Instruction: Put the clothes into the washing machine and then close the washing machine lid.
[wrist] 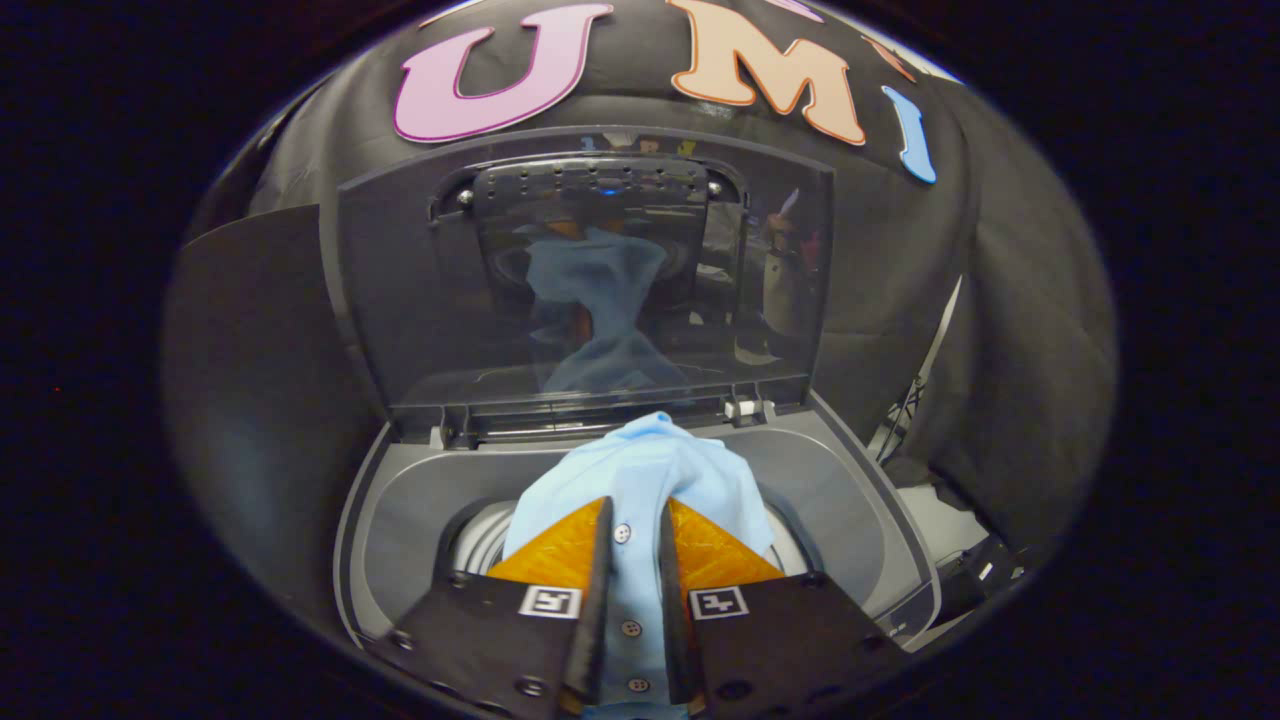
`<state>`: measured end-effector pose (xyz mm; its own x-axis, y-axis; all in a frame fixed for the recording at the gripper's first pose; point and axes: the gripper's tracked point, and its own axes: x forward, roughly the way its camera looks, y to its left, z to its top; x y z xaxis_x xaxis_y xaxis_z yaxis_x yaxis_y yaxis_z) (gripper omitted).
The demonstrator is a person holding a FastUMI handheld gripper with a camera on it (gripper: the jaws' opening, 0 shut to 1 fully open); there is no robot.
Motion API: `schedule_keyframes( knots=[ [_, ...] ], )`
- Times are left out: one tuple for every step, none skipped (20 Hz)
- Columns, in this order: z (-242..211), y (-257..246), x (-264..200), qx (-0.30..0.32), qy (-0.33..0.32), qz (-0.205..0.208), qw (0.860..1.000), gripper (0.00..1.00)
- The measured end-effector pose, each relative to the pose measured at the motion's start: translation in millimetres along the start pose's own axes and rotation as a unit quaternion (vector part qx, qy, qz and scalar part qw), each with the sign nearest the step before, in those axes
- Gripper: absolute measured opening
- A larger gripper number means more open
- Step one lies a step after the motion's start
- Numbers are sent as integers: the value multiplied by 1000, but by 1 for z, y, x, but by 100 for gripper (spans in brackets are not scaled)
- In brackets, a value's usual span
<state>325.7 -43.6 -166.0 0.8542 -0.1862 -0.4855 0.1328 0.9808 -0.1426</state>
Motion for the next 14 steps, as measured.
schedule_keyframes(
  knots=[
    [3,-2,0,-1,-5,-3,1000,38],
    [5,-7,-2,-4,-8,-10,1000,43],
    [8,-9,-5,-5,-8,-11,1000,57],
    [12,-8,-8,-2,-10,-6,1000,71],
    [15,-9,-12,4,-11,0,1000,84],
    [20,-8,-19,14,-12,9,1000,98],
    [25,-7,-29,23,-12,17,1000,98],
    [31,-7,-39,29,-10,26,999,98],
    [38,-6,-50,34,-10,40,999,98],
    [44,-4,-60,39,-7,56,998,98],
    [51,-8,-71,43,-8,61,997,97],
    [63,-17,-81,41,-20,55,997,97],
    [74,-24,-88,36,-32,53,997,97],
    [83,-26,-98,30,-43,53,997,96]
  ],
)
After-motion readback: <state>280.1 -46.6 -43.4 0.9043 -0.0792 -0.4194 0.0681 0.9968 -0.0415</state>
